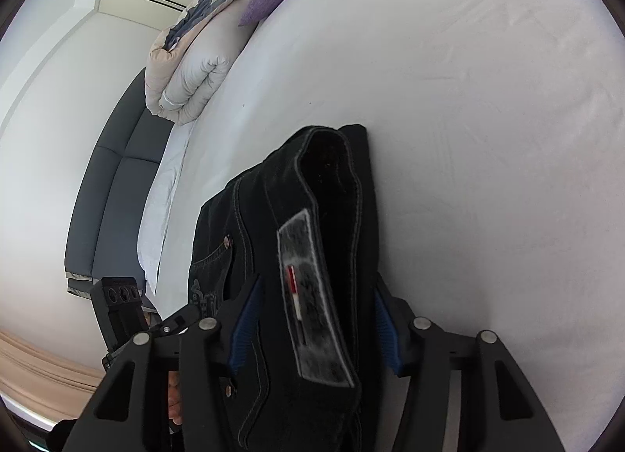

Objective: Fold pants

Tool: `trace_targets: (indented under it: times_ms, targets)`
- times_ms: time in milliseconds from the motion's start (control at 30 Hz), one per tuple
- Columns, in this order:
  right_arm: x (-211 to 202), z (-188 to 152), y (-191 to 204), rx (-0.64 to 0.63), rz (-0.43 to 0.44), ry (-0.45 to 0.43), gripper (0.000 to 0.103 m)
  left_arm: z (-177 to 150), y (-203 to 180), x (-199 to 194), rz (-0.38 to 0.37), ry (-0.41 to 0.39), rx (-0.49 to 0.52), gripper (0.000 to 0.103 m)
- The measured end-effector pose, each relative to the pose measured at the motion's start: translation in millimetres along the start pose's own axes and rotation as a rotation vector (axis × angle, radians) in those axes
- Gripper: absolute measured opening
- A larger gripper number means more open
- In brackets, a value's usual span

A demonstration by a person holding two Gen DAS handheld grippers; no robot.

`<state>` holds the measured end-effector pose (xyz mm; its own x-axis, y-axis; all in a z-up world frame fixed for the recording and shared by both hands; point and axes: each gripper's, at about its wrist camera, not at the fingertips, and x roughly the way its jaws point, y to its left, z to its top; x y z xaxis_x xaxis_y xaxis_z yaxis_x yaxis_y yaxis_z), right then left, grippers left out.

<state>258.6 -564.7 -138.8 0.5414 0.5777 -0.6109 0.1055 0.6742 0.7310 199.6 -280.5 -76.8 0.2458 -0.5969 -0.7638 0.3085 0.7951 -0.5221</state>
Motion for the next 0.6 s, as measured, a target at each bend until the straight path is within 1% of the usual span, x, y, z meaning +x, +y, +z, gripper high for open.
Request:
trace_targets:
  times_ms: [33, 67, 100, 133, 167, 200, 233, 267, 300, 400, 500, 600]
  targets:
    - [3.0, -0.2, 2.0, -0.007, -0.011, 0.003, 0.046, 1.6, -0.9, 3.9, 0.006, 0.011, -0.001, 0.051]
    - [4.6, 0.4, 2.7, -0.013, -0.021, 0.006, 0.040, 3.7, -2.8, 6.6, 0.013, 0.014, 0.005, 0.047]
    - [5.7, -0.4, 3.8, -0.020, -0.030, 0.006, 0.038, 4.7, -4.7, 7.7, 0.020, 0.018, 0.014, 0.044]
    - [5.7, -1.5, 6.0, -0.034, -0.041, 0.002, 0.034, 5.6, -6.4, 8.3, 0.026, 0.019, 0.020, 0.042]
    - [5.4, -3.3, 9.3, -0.049, -0.051, -0.003, 0.029, 4.9, -8.1, 5.7, 0.026, 0.014, 0.029, 0.038]
    - [3.8, -4.8, 12.4, -0.064, -0.062, -0.009, 0.026, 5.0, -10.5, 3.1, 0.024, 0.005, 0.040, 0.031]
    - [1.0, -5.2, 16.3, -0.078, -0.065, -0.017, 0.021, 5.6, -12.7, 1.8, 0.023, 0.000, 0.045, 0.028]
    - [-4.5, -5.0, 20.8, -0.086, -0.061, -0.026, 0.020, 6.7, -15.8, -1.3, 0.024, -0.005, 0.049, 0.024]
    - [-11.3, -4.4, 25.4, -0.092, -0.051, -0.035, 0.019, 9.0, -21.0, -5.5, 0.026, -0.013, 0.060, 0.021]
    - [-33.7, 5.5, 43.0, -0.136, -0.024, -0.074, 0.018, 22.9, -44.3, -22.2, 0.022, -0.060, 0.117, 0.020]
    - [-61.4, 32.4, 48.1, -0.155, -0.003, -0.117, 0.018, 50.5, -68.7, -30.4, 0.012, -0.107, 0.182, 0.020]
    - [-76.9, 63.1, 41.8, -0.157, -0.015, -0.146, 0.018, 83.4, -86.4, -23.6, 0.006, -0.144, 0.232, 0.020]
